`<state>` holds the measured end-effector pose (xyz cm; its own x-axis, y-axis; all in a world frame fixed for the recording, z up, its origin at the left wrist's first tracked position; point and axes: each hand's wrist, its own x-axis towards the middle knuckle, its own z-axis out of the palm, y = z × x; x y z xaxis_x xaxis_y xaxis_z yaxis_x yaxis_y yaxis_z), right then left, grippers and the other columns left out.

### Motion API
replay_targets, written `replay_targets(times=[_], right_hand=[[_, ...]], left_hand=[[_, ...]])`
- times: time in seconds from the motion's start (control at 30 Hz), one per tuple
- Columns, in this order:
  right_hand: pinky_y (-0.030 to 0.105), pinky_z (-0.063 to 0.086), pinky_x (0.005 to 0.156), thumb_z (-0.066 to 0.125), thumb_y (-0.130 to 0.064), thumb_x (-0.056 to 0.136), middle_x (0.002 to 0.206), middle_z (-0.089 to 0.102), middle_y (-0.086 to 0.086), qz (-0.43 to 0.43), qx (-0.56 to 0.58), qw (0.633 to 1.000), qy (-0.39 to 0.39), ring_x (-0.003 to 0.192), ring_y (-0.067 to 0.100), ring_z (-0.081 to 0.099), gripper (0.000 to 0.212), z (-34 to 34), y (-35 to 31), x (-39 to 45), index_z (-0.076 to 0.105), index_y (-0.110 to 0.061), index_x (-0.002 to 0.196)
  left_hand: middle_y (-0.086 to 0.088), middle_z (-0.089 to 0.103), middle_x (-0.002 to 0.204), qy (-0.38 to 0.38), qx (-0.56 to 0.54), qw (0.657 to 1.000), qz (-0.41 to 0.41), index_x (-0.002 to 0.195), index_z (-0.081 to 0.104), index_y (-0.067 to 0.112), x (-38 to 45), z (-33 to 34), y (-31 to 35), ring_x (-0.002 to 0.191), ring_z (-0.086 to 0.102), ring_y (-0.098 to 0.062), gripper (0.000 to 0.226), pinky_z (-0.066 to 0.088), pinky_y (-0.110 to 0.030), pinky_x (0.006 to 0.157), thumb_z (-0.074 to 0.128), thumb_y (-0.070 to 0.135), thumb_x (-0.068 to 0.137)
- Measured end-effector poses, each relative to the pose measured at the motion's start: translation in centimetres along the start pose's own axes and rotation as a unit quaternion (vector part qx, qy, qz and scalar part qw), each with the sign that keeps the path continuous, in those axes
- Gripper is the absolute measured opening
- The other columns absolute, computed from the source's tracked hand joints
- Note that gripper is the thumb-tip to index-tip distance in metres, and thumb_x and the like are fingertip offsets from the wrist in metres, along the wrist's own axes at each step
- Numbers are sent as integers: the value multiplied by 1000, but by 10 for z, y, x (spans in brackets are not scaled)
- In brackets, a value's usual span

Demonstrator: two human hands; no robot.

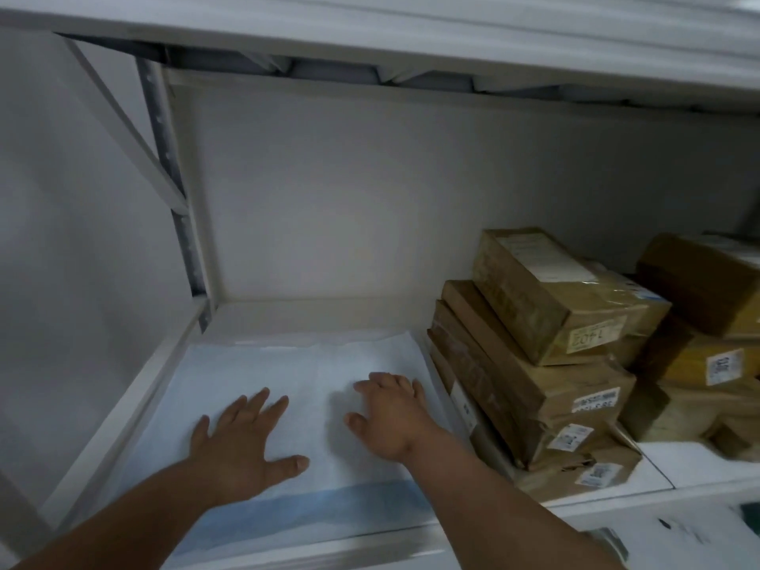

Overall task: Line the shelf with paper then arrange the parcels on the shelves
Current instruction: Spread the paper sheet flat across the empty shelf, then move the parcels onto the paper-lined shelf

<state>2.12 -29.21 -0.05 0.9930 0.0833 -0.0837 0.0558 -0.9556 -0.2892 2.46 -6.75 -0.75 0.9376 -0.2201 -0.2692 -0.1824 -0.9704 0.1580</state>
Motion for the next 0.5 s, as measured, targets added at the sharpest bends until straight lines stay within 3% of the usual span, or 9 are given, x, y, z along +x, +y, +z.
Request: replay_targets(times=[0.07, 0.2, 0.4, 0.5], right_hand=[[45, 16, 119, 47, -43, 97, 153, 37, 5, -16, 14, 999, 46, 140, 28, 34, 54, -15, -5, -4, 41, -25, 147], [40, 46, 100, 52, -30, 97, 131, 58, 8, -66, 100, 978, 170, 111, 26, 60, 37, -55, -12, -25, 60, -16, 130], [40, 56, 74, 57, -16, 89, 97, 68, 9, -168, 126, 886, 414, 84, 24, 65, 22, -120, -16, -71, 72, -6, 101], [42, 51, 74, 53, -21, 84, 92, 68, 7, -154, 77, 821, 544, 86, 27, 61, 25, -149, 0, -90, 73, -7, 92]], left_hand=[[11, -9, 163, 35, -27, 999, 18, 154, -2, 41, 5, -7, 16, 151, -3, -16, 101, 4, -49, 120, 34, 88, 72], [7, 17, 162, 111, -151, 980, 62, 153, 19, 36, 13, -22, 53, 147, 21, -17, 81, 21, -42, 118, 50, 67, 85], [3, 42, 150, 128, -359, 918, 110, 142, 43, 29, 4, -41, 124, 131, 46, -17, 56, 41, -33, 101, 59, 45, 91], [10, 46, 145, 99, -450, 879, 127, 140, 46, 29, -7, -45, 156, 124, 47, -9, 51, 39, -27, 93, 59, 41, 92]])
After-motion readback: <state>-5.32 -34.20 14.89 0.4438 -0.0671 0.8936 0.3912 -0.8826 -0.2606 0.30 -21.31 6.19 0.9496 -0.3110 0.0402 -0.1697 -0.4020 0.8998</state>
